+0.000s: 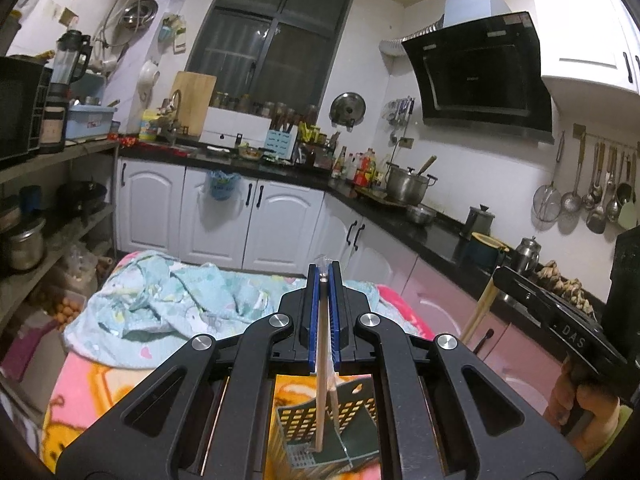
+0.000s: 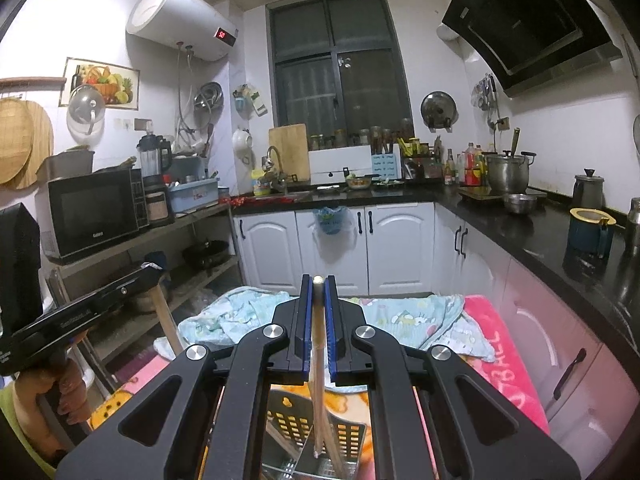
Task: Organize utensils
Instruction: 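Lower the chopstick into the caddy slot with the right gripper, then open the right gripper and withdraw it from the caddy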
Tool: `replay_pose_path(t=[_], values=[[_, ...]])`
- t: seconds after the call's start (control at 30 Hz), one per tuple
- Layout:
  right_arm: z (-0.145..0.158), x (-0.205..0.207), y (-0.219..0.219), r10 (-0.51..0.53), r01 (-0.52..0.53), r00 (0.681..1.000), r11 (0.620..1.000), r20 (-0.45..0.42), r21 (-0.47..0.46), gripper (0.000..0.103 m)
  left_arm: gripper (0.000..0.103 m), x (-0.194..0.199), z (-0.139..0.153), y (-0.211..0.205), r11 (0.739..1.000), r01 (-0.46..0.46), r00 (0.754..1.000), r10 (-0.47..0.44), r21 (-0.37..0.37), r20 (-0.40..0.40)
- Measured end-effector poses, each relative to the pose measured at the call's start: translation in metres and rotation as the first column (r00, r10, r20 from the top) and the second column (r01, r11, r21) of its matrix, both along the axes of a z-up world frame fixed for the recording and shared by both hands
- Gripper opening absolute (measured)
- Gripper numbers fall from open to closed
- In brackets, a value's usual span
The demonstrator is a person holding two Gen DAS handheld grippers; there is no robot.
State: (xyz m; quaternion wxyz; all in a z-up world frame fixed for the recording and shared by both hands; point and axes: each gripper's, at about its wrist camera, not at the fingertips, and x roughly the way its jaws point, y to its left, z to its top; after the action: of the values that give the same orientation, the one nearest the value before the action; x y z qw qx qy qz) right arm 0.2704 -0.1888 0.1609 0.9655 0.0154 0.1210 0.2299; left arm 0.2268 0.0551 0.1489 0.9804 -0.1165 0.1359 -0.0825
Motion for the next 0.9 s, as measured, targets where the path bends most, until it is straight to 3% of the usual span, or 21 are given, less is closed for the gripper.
replay_pose_path(t=[0.63,0.7,0.77,0.83,0.9], values=[[-0.048,0.005,0.013,-0.013,0.010,0.996,1.000,-0.083,-0.029,0.007,0.003,0.011,-0.049,-0.008,1.000,0.023,0.993,-0.020,0.020,-0.116],[-0.052,0.006,0.013,-0.012,0.009,0.995,1.000,-0.100,-0.030,0.008,0.009,0.012,-0.052,-0.006,1.000,0.022,0.991,-0.020,0.017,-0.130],[-0.055,0.006,0.013,-0.022,0.017,0.993,0.999,-0.113,-0.038,0.020,0.034,0.011,-0.053,-0.003,1.000,0.016,0.991,-0.014,0.007,-0.136],[-0.057,0.004,0.011,-0.026,0.022,0.993,0.999,-0.115,-0.034,0.035,0.038,0.008,-0.054,-0.001,1.000,0.010,0.991,-0.010,-0.002,-0.136],[-0.058,0.001,0.009,-0.031,0.026,0.993,0.999,-0.114,-0.038,0.036,0.047,0.004,-0.053,0.001,1.000,-0.002,0.991,0.001,-0.007,-0.136]])
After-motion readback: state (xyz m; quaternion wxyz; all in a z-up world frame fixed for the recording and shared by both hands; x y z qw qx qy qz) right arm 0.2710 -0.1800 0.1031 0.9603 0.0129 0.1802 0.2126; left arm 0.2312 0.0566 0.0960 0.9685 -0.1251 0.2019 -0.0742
